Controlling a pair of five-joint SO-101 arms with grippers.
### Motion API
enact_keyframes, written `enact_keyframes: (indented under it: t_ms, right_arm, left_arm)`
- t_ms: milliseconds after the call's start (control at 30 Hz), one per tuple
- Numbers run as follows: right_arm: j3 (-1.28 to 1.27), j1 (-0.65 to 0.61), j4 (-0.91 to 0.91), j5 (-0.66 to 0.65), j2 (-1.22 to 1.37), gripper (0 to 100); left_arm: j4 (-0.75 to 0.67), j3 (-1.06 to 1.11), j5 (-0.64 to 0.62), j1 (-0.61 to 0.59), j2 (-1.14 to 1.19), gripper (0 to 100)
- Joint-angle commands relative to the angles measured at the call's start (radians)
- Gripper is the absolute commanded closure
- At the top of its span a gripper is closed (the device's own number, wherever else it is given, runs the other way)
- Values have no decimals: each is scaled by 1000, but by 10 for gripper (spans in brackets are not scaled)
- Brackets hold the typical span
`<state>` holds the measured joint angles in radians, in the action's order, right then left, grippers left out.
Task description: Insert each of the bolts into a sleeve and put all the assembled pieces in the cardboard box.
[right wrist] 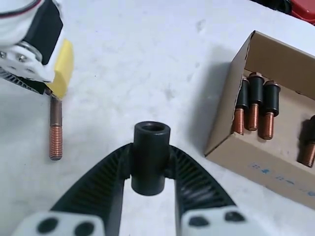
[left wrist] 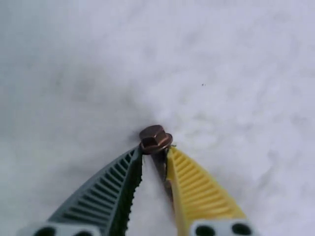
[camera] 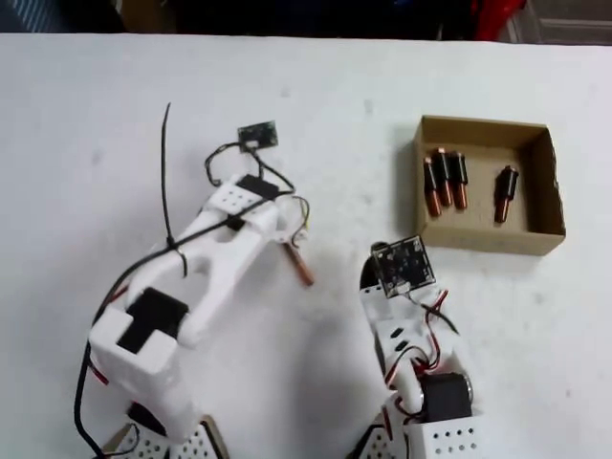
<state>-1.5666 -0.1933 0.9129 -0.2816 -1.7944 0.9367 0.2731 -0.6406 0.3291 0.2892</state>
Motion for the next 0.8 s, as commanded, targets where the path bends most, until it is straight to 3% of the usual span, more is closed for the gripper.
enact_keyframes:
  t_ms: [0,267,767]
  right_arm:
    - [8,10,-21,0,-7,981]
    - [8,10,-21,0,-7,981]
    - [6,10,-21,0,-7,981]
  left_arm:
    - [57,-68,26,7,-4,894]
    - [288,-238,-87,5,4,894]
    - [264,-249,-163,42,124,894]
